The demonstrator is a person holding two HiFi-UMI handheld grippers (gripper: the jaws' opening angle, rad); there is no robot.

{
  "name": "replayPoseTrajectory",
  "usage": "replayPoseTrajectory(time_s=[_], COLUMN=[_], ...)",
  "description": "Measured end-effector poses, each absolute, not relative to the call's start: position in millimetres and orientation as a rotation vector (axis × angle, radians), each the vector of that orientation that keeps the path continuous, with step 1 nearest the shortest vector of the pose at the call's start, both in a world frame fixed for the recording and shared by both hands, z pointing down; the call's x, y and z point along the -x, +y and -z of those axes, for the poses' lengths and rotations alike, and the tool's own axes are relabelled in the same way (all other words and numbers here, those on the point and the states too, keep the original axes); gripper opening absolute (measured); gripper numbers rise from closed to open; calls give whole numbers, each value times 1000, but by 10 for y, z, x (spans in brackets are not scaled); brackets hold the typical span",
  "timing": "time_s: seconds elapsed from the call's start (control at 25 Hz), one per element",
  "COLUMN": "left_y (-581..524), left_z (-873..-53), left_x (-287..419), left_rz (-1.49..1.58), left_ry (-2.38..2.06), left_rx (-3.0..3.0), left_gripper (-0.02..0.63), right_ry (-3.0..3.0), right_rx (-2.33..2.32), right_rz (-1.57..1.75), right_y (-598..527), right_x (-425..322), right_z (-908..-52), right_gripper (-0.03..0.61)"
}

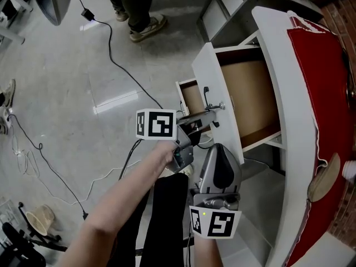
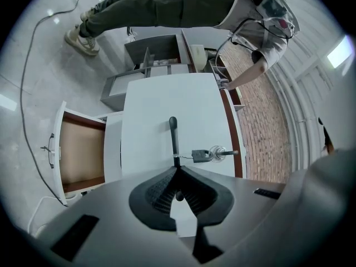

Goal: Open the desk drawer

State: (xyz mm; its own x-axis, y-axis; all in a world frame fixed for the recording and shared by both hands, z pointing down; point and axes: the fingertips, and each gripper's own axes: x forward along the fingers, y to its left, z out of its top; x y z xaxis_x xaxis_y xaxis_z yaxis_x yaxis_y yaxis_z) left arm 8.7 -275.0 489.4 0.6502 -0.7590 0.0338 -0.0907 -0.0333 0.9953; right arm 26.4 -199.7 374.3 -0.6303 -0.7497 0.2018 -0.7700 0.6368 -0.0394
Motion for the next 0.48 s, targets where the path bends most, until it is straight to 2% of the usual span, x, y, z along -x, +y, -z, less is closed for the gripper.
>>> replayPoseTrajectory(time_s=[0.48], left_y=[-2574], left_z=[-5380], left_x=[72], left_rz=[519], left_ry=[-808], left_rx=[-1499], left_gripper=[25], right_ry=[-2735], right_rx=[-1183], right_rz=[-211], right_y=[-1799], right_x=[-180], right_z=[-3790], right_gripper=[20])
